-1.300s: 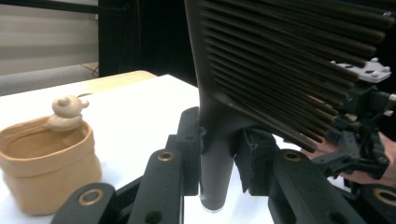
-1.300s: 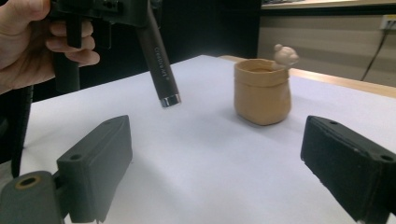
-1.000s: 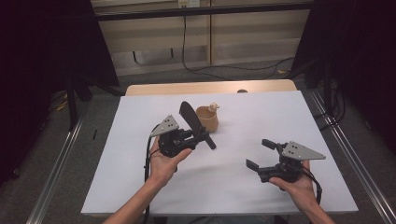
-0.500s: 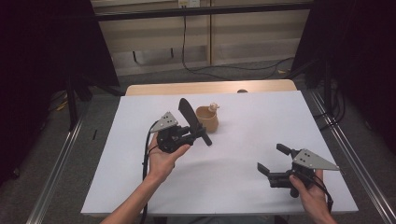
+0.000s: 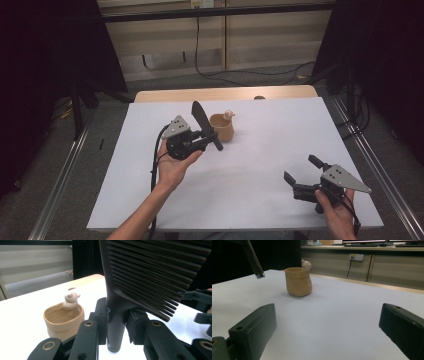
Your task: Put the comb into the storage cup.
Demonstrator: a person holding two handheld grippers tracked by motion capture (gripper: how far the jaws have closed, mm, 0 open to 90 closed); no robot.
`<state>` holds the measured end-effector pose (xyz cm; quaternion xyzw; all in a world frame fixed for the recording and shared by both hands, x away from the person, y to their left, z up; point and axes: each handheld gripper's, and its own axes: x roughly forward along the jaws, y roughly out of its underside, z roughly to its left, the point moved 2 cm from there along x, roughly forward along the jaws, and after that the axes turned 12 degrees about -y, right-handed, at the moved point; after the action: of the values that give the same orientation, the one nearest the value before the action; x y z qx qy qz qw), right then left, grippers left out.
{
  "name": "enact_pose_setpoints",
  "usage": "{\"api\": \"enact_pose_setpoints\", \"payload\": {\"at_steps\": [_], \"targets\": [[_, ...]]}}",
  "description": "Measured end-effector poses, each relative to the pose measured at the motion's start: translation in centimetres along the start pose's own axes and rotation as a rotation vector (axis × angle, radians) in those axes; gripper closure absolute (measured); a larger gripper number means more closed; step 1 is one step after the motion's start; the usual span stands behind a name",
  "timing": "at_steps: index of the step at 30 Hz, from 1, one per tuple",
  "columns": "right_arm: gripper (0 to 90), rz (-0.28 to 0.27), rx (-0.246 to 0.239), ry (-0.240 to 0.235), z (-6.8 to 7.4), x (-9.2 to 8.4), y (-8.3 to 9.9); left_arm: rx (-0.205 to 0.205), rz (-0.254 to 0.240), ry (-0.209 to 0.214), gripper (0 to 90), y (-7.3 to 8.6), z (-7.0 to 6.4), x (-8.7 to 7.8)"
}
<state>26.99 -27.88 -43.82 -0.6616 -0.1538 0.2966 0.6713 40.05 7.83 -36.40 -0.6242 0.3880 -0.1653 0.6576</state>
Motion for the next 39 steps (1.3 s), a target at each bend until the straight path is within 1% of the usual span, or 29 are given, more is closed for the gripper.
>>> {"api": "enact_pose_setpoints", "payload": {"at_steps": [2, 3, 4, 6, 8, 10, 13, 14, 15, 17, 19, 20, 22, 23, 24, 25, 26, 28, 31, 32, 33, 35, 36, 39], "targets": [[0.8, 0.000, -0.003, -0.001, 0.1, -0.1, 0.0, -0.008, 0.001, -0.015, 72.9, 0.0, 0.3, 0.2], [1.2, -0.002, -0.002, -0.003, 0.1, -0.1, 0.0, -0.002, 0.003, -0.013, 72.9, 0.1, 0.4, 0.3], [1.4, -0.001, -0.001, -0.004, 0.1, -0.1, 0.0, -0.003, 0.001, -0.026, 72.9, 0.1, 0.4, 0.4], [1.3, 0.008, -0.007, -0.004, 0.0, -0.1, 0.1, -0.016, -0.006, -0.035, 72.9, 0.1, 0.7, 0.5], [1.3, 0.003, 0.006, -0.010, 0.0, -0.1, 0.2, -0.014, -0.009, -0.044, 72.9, -0.1, 1.0, 0.6], [1.3, -0.006, 0.007, -0.006, 0.0, -0.2, 0.1, -0.023, -0.015, -0.049, 72.9, -0.3, 1.3, 0.7], [1.2, -0.014, 0.006, -0.001, 0.0, -0.3, 0.0, -0.023, -0.019, -0.065, 72.9, -0.7, 1.9, 0.8], [1.2, -0.015, 0.004, 0.004, 0.0, -0.3, 0.0, -0.039, -0.025, -0.071, 72.9, -0.8, 2.0, 0.9], [1.3, -0.014, -0.002, 0.008, 0.0, -0.3, 0.0, -0.037, -0.027, -0.072, 72.9, -0.9, 2.1, 0.9], [1.3, -0.021, -0.002, -0.001, 0.0, -0.4, 0.0, -0.033, -0.023, -0.077, 72.9, -1.0, 2.4, 1.1], [1.3, -0.020, -0.003, 0.001, 0.0, -0.4, 0.0, -0.035, -0.027, -0.087, 72.9, -1.1, 2.6, 1.2], [1.3, -0.021, -0.003, 0.000, 0.0, -0.4, 0.0, -0.041, -0.031, -0.084, 72.9, -1.2, 2.7, 1.2], [1.1, -0.023, -0.001, 0.000, 0.0, -0.4, 0.0, -0.042, -0.036, -0.091, 72.9, -1.3, 2.9, 1.3], [1.1, -0.022, -0.002, 0.002, 0.0, -0.4, 0.0, -0.043, -0.041, -0.083, 72.9, -1.4, 3.0, 1.3], [1.1, -0.018, -0.003, -0.001, 0.0, -0.4, 0.0, -0.047, -0.046, -0.083, 72.9, -1.4, 3.1, 1.3], [1.1, -0.012, 0.001, -0.004, 0.0, -0.3, 0.1, -0.037, -0.045, -0.096, 72.9, -1.5, 3.2, 1.3], [1.1, -0.010, 0.004, 0.001, -0.1, -0.3, 0.2, -0.044, -0.049, -0.097, 72.9, -1.6, 3.3, 1.3], [1.1, -0.011, 0.004, -0.004, -0.1, -0.3, 0.2, -0.039, -0.053, -0.103, 72.9, -1.8, 3.4, 1.4], [0.6, -0.017, -0.006, 0.001, 0.0, -0.3, 0.1, -0.029, -0.062, -0.112, 72.9, -2.2, 3.6, 1.5], [0.0, -0.017, -0.007, 0.007, 0.0, -0.3, 0.1, -0.025, -0.071, -0.118, 72.9, -2.3, 3.6, 1.6], [0.0, -0.016, -0.012, 0.011, 0.0, -0.3, 0.1, -0.026, -0.075, -0.110, 72.9, -2.5, 3.6, 1.7], [0.0, -0.020, -0.024, 0.009, 0.0, -0.4, 0.1, -0.009, -0.095, -0.125, 72.9, -2.6, 3.7, 1.9], [0.0, -0.019, -0.025, 0.009, 0.0, -0.4, 0.1, -0.009, -0.093, -0.120, 72.9, -2.7, 3.7, 2.0], [0.0, -0.009, -0.026, 0.010, 0.0, -0.3, 0.2, -0.013, -0.099, -0.126, 72.9, -2.9, 3.7, 2.4]]}}
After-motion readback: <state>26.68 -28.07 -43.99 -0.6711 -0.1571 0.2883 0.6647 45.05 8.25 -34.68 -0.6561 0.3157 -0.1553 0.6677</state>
